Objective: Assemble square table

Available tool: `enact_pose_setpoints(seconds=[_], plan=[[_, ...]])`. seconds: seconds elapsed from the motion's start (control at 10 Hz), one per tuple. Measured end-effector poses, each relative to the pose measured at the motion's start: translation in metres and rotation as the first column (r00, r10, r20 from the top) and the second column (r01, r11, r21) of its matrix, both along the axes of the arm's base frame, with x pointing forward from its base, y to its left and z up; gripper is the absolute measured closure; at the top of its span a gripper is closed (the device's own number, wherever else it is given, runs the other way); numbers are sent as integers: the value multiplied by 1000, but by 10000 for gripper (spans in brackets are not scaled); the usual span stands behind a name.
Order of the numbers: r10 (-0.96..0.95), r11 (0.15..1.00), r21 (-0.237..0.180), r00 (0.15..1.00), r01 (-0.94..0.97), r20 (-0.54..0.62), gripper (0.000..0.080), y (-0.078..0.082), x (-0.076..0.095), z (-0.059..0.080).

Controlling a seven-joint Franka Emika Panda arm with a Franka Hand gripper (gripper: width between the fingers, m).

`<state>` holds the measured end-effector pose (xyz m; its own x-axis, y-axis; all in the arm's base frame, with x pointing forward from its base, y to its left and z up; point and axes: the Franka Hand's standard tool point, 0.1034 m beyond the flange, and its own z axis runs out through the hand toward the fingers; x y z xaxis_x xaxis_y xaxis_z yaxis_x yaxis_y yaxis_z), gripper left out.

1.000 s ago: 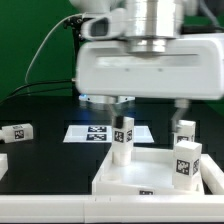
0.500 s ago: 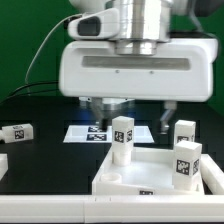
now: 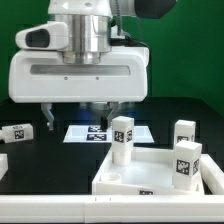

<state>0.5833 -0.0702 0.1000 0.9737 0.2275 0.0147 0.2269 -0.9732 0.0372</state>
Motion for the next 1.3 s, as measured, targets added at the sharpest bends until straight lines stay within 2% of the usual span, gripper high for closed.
enact_pose_setpoints(seconds=[0.3,0.5,0.6,0.7,0.8,1.1,1.3], plan=[[200,980,-9,980,-200,-13,150,-5,-2,-1],[341,940,-4,938,-342,-67,150,-36,-31,-13],[417,908,-12,905,-419,-82,150,-53,-46,-13],[457,888,-13,886,-459,-82,150,-63,-51,-8],[499,865,-17,864,-502,-70,150,-59,-47,-4],[637,768,-8,765,-640,-99,150,-66,-54,-9],[705,700,35,681,-713,-198,150,-79,-94,-27]])
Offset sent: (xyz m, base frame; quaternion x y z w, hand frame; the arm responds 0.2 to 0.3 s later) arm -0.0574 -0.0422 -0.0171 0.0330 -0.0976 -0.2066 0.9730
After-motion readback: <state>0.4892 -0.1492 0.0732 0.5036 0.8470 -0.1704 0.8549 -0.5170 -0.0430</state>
